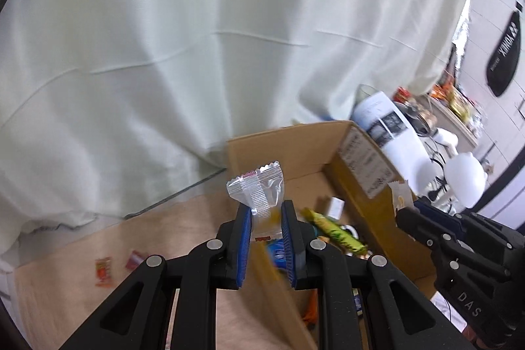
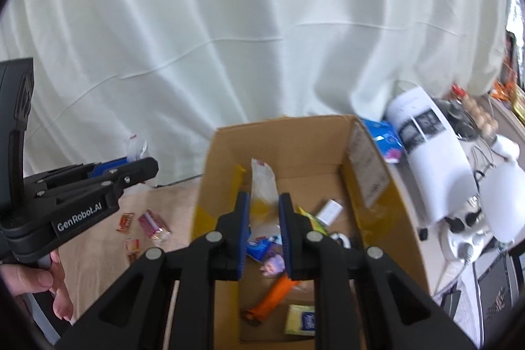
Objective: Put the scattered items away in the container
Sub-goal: 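Lift both clear packets and carry them over the cardboard box, then open both tools to drop the clear packets into the box, then move both tools back over the remaining snack packets, then grasp a clear packet with left tool while right tool grasps red-labelled spicy strip packet, then lift the clear packet and spicy strip packet and carry them over the box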
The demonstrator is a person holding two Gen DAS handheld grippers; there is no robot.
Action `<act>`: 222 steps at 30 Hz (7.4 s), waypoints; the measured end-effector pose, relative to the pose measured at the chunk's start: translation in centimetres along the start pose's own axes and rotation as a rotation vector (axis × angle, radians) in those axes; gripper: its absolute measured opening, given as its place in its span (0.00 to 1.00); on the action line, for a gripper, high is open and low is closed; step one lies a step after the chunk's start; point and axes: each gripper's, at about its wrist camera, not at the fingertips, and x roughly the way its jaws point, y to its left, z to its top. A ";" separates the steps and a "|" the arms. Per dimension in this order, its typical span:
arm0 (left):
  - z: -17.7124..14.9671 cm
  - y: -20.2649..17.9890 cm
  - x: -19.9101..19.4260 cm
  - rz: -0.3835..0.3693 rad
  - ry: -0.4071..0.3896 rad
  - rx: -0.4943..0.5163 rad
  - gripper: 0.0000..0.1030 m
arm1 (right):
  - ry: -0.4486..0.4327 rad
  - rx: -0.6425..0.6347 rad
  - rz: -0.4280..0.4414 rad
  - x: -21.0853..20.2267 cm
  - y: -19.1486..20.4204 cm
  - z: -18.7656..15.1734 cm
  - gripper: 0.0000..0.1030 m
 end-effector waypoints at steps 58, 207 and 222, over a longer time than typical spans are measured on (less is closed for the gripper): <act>-0.5 4.4 1.2 0.060 0.006 -0.085 1.00 | 0.016 -0.028 -0.074 2.3 2.2 -1.5 1.00; -8.7 21.7 -7.1 0.205 -0.021 -0.350 0.25 | 0.071 -0.309 0.282 5.4 19.2 -0.7 0.40; -1.3 11.7 -3.4 0.044 -0.043 -0.149 0.25 | 0.011 -0.204 0.090 2.7 9.1 1.8 0.40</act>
